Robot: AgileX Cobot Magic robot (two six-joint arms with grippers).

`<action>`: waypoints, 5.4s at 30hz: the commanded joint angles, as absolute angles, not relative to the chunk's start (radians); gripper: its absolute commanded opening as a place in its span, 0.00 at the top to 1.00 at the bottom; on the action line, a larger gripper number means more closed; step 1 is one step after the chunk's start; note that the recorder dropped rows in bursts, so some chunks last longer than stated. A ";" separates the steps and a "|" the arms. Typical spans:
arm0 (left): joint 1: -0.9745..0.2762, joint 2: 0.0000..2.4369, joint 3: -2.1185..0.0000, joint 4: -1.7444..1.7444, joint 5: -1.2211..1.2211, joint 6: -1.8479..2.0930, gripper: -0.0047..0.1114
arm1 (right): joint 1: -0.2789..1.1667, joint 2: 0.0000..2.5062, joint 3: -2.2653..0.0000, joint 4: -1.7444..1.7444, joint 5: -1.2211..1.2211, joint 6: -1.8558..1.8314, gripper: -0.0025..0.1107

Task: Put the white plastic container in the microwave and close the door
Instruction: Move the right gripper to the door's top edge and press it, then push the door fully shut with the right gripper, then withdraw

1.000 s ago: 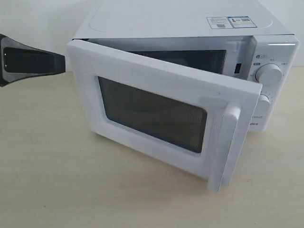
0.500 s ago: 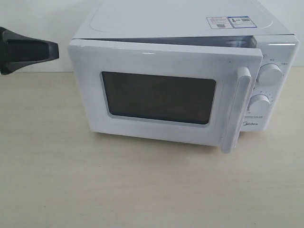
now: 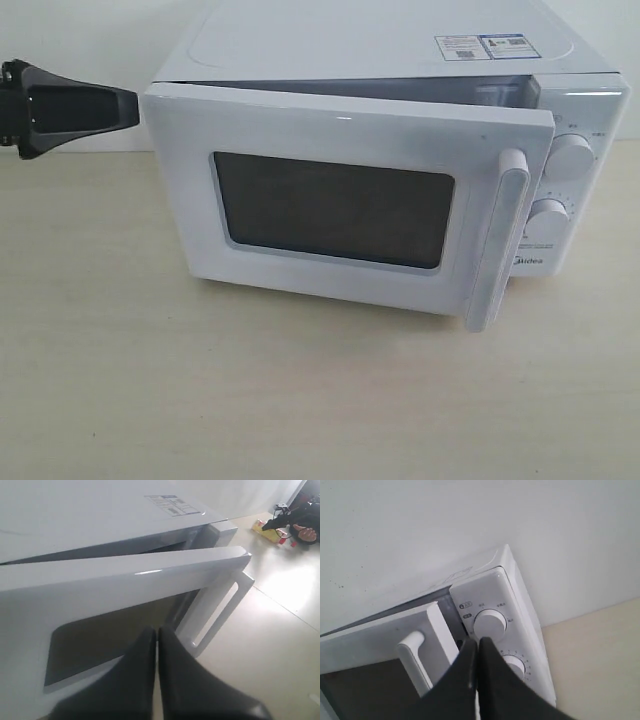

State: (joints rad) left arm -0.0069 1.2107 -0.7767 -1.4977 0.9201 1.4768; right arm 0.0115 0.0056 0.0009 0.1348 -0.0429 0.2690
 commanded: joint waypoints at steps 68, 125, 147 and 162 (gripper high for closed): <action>-0.010 0.805 -0.564 -1.077 0.493 1.047 0.92 | 0.528 1.419 -0.769 1.227 -0.455 -1.090 0.98; -0.010 0.805 -0.564 -1.077 0.566 1.055 0.92 | 0.518 1.455 -0.814 1.242 -0.546 -1.147 0.98; -0.010 0.805 -0.564 -1.077 0.566 1.055 0.92 | 0.799 1.055 -0.641 1.534 -0.637 -1.395 0.98; -0.010 0.805 -0.564 -1.079 0.566 1.054 0.92 | 0.799 1.004 -0.641 1.537 -0.676 -1.392 0.98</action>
State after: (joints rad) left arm -0.0069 0.8074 -0.5684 -1.0705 0.5617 1.0520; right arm 0.7975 1.0466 -0.6435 1.5365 -0.6591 -1.3854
